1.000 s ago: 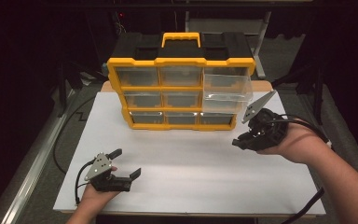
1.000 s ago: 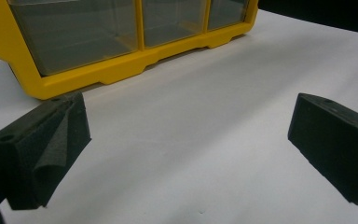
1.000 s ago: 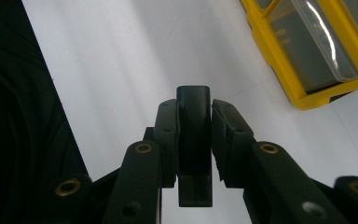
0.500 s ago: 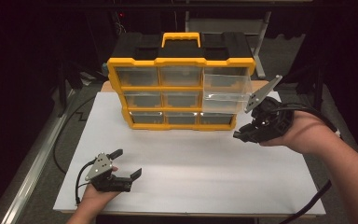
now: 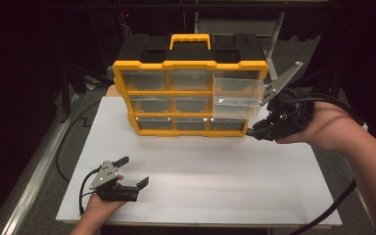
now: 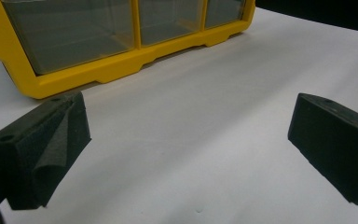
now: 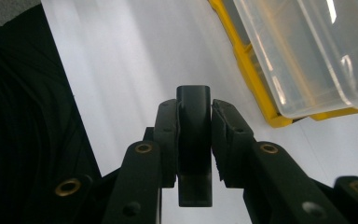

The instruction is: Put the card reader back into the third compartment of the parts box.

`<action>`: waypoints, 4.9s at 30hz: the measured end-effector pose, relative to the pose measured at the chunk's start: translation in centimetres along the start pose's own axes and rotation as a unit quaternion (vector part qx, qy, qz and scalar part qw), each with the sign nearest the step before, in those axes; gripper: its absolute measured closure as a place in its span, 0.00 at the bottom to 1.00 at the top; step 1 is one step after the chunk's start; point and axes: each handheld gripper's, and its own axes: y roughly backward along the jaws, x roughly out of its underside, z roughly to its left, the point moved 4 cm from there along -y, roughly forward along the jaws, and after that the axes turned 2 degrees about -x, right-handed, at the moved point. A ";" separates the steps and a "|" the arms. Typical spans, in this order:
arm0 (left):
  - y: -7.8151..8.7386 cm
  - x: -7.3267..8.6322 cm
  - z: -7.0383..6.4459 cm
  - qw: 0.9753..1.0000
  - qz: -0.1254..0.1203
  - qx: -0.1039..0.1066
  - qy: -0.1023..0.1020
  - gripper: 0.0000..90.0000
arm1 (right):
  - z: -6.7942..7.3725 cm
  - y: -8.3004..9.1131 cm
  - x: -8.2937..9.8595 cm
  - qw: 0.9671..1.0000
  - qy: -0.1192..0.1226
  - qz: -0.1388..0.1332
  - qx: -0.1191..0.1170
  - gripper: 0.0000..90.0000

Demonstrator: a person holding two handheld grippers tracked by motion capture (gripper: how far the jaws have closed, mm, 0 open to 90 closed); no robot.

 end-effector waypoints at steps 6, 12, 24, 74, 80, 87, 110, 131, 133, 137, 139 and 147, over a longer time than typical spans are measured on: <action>0.0 0.0 0.0 1.000 0.000 0.001 0.000 0.00 | -0.2 1.1 -0.6 1.000 0.001 -0.003 0.001 0.83; 0.0 0.0 0.0 1.000 -0.001 0.000 -0.001 0.00 | -0.4 2.0 -1.3 1.000 0.001 -0.006 0.007 0.83; 0.0 0.0 0.0 1.000 0.001 0.001 -0.002 0.00 | -1.0 3.8 -2.3 1.000 0.001 -0.013 0.013 0.83; 0.0 0.0 -0.2 1.000 0.003 0.009 -0.004 0.00 | -5.6 2.4 -9.3 1.000 -0.006 -0.015 0.022 0.83; 0.0 0.1 -0.2 1.000 0.005 0.009 -0.005 0.00 | -6.2 2.2 -9.4 1.000 -0.013 -0.014 0.025 0.83; 0.0 0.1 -0.2 1.000 0.006 0.009 -0.006 0.00 | -6.7 2.0 -9.3 0.999 -0.017 -0.011 0.029 0.83; 0.0 0.1 -0.2 1.000 0.007 0.008 -0.007 0.00 | -6.9 0.2 -8.8 1.000 -0.021 0.001 0.022 0.83; 0.0 0.1 -0.1 1.000 0.008 0.007 -0.008 0.00 | -6.2 2.5 -7.8 0.998 -0.032 -0.025 0.045 0.34; 0.0 0.1 -0.1 1.000 0.008 0.007 -0.007 0.00 | -6.0 2.7 -7.3 0.998 -0.033 -0.023 0.046 0.34; -0.1 0.1 -0.2 1.000 0.008 0.007 -0.006 0.00 | -5.7 3.2 -6.3 0.998 -0.036 -0.023 0.047 0.34; -0.1 0.1 -0.2 1.000 0.009 0.008 -0.007 0.00 | -5.5 3.5 -5.7 0.998 -0.040 -0.021 0.047 0.34; -0.1 0.1 -0.2 1.000 0.012 0.007 -0.007 0.00 | -5.0 4.3 -3.7 0.997 -0.048 -0.016 0.053 0.34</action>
